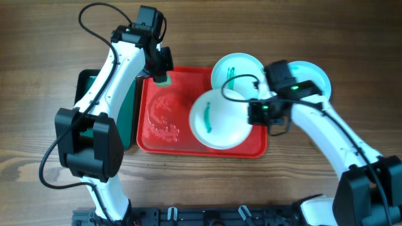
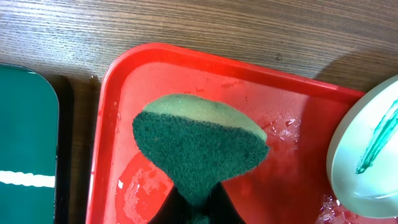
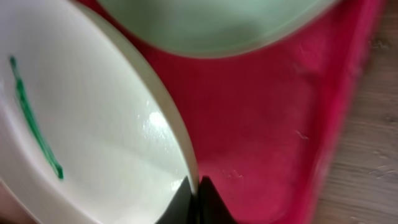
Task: Clean dirty plates on tray and stack at the side
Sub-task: 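Move the right gripper to the lower-right plate and grip its rim, then drag the plate leftward on the red tray with the right gripper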
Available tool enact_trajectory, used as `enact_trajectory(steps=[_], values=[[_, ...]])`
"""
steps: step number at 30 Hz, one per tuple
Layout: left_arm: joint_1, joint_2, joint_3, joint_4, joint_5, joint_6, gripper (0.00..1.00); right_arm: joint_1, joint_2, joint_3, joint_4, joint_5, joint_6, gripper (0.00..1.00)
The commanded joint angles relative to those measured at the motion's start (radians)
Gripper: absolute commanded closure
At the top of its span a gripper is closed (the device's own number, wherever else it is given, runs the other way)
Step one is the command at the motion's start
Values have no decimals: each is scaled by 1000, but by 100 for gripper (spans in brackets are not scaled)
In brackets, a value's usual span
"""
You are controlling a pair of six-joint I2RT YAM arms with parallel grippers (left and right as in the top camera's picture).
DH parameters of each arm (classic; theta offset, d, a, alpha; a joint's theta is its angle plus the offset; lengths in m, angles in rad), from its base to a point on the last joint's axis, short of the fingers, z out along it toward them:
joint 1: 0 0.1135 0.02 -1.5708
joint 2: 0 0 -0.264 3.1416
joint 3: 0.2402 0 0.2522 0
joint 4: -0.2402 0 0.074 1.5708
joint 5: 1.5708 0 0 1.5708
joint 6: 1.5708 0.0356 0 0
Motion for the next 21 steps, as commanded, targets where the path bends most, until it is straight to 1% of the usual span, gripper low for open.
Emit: enact_trajectory(steps=[1, 3, 6, 9, 13, 14, 18, 21], values=[[14, 4, 10, -1, 11, -13, 96, 150, 55, 17, 112, 122, 313, 96], [14, 4, 10, -1, 11, -13, 96, 210, 100, 17, 168, 164, 384, 95], [14, 4, 10, -2, 11, -13, 96, 273, 190, 17, 240, 159, 445, 96], [14, 4, 10, -5, 11, -13, 96, 282, 261, 17, 298, 77, 443, 96], [14, 4, 10, -8, 11, -13, 96, 281, 279, 17, 344, 51, 393, 95], [14, 4, 10, -12, 12, -13, 96, 281, 279, 17, 357, 51, 380, 94], [13, 4, 10, -74, 12, -13, 96, 275, 296, 17, 404, 59, 355, 95], [13, 4, 10, -130, 13, -13, 96, 275, 325, 17, 427, 21, 338, 96]])
